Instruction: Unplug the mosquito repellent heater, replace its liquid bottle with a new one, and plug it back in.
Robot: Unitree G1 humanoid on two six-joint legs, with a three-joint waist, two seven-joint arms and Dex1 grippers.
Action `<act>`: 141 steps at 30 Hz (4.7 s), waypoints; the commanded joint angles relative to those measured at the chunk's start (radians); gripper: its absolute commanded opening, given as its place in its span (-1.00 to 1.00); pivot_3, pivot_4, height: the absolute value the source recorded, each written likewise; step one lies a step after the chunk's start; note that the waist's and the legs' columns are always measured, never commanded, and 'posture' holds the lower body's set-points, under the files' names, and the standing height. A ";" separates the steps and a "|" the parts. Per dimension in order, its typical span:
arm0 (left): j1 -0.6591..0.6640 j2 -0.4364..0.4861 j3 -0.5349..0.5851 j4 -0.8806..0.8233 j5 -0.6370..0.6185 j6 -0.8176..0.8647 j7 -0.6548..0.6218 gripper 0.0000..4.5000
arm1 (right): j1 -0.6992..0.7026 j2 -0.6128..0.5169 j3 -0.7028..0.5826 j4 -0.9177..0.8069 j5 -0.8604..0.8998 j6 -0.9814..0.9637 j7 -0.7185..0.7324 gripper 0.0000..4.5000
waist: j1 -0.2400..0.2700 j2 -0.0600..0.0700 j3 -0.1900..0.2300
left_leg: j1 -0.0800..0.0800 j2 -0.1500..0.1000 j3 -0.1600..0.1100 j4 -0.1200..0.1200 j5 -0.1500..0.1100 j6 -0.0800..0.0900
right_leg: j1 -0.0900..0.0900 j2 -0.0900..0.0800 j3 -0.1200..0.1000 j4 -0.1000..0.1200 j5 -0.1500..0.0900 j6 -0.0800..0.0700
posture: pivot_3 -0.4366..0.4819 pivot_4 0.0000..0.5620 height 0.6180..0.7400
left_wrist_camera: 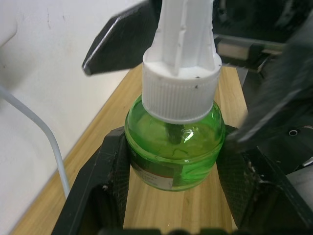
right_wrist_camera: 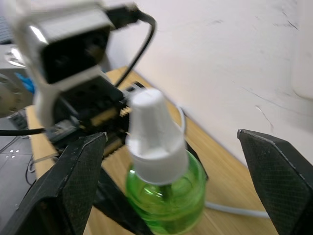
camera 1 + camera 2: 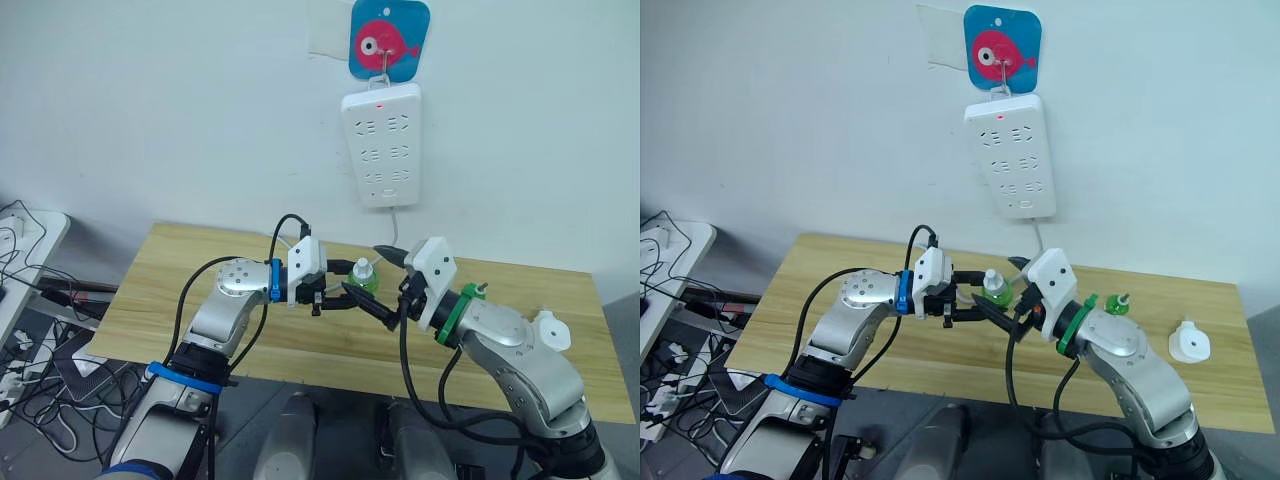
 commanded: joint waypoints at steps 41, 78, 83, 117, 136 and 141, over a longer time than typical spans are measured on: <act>-0.022 -0.022 -0.002 0.025 0.014 -0.037 -0.005 -0.02 | 0.109 -0.154 -0.214 -0.116 0.167 0.042 0.093 0.99 | -0.024 -0.001 -0.001 | 0.001 0.000 -0.001 0.000 0.000 0.000 | 0.001 0.000 0.000 0.001 0.000 0.000 | 0.45 -0.16 1.00; 0.000 -0.013 -0.012 -0.017 0.024 -0.047 -0.020 -0.02 | -0.032 -0.080 -0.029 -0.086 0.140 -0.041 0.083 -0.83 | -0.050 -0.001 -0.001 | 0.001 0.000 -0.002 0.000 0.000 0.000 | 0.001 0.000 -0.001 0.001 0.000 0.000 | 0.53 -0.18 1.00; 0.000 -0.006 -0.008 -0.010 0.029 -0.051 -0.017 -0.02 | -0.053 -0.112 -0.042 -0.138 0.151 -0.034 0.100 -0.83 | -0.049 -0.001 -0.001 | 0.001 0.000 -0.002 0.000 0.000 0.000 | 0.001 0.000 -0.001 0.001 0.000 0.000 | 0.55 -0.17 1.00; 0.187 0.114 0.060 -0.177 0.020 0.033 0.101 -0.02 | -0.030 0.160 -0.087 0.690 -0.170 -0.557 -0.121 -0.83 | -0.049 0.001 0.000 | 0.002 0.001 -0.001 -0.003 0.000 0.001 | 0.000 0.000 0.000 0.001 -0.001 0.000 | 0.72 0.01 1.00; 0.203 0.148 0.059 -0.215 0.014 0.061 0.108 -0.02 | -0.088 0.232 -0.116 1.125 -0.286 -0.859 -0.142 -0.51 | -0.047 0.001 0.000 | 0.005 0.001 0.002 -0.005 0.000 0.001 | 0.002 0.000 0.003 0.001 -0.001 -0.001 | 0.77 -0.04 1.00; 0.205 0.149 0.060 -0.216 0.012 0.059 0.102 -0.02 | -0.056 0.222 -0.118 1.075 -0.286 -0.851 -0.125 0.25 | -0.046 0.001 0.000 | 0.006 0.001 0.002 -0.005 0.000 0.000 | 0.002 0.000 0.003 0.001 -0.001 -0.001 | 0.76 -0.08 1.00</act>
